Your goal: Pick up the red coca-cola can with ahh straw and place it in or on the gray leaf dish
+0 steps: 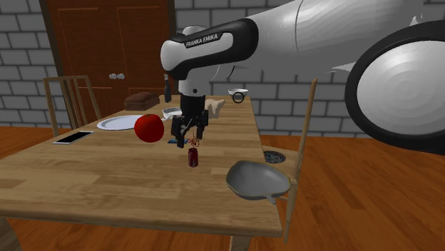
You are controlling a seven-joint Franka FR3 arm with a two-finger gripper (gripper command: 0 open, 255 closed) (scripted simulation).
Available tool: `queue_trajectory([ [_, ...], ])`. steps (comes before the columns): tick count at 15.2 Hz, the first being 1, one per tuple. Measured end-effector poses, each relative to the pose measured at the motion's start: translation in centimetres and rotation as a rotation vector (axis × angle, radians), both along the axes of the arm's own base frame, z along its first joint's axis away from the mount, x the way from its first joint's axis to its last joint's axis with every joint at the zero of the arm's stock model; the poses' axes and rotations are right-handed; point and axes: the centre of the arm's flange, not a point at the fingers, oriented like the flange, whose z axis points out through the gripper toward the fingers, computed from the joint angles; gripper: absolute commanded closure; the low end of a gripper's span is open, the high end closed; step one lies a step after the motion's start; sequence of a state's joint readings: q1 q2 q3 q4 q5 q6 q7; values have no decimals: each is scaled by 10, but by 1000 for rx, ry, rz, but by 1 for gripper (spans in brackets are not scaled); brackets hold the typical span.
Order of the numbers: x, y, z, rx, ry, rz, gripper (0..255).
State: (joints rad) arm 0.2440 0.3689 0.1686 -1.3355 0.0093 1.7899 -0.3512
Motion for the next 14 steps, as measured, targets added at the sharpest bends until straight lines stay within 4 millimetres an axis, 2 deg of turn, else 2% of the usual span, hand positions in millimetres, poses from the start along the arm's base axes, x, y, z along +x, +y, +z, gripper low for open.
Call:
queue_trajectory([
  [3, 2, 1, -12, 0, 0, 0, 0],
  [8, 2, 2, -14, 0, 0, 0, 0],
  [9, 2, 2, -14, 0, 0, 0, 255],
  [14, 1, 2, -13, 1, -1, 0, 255],
])
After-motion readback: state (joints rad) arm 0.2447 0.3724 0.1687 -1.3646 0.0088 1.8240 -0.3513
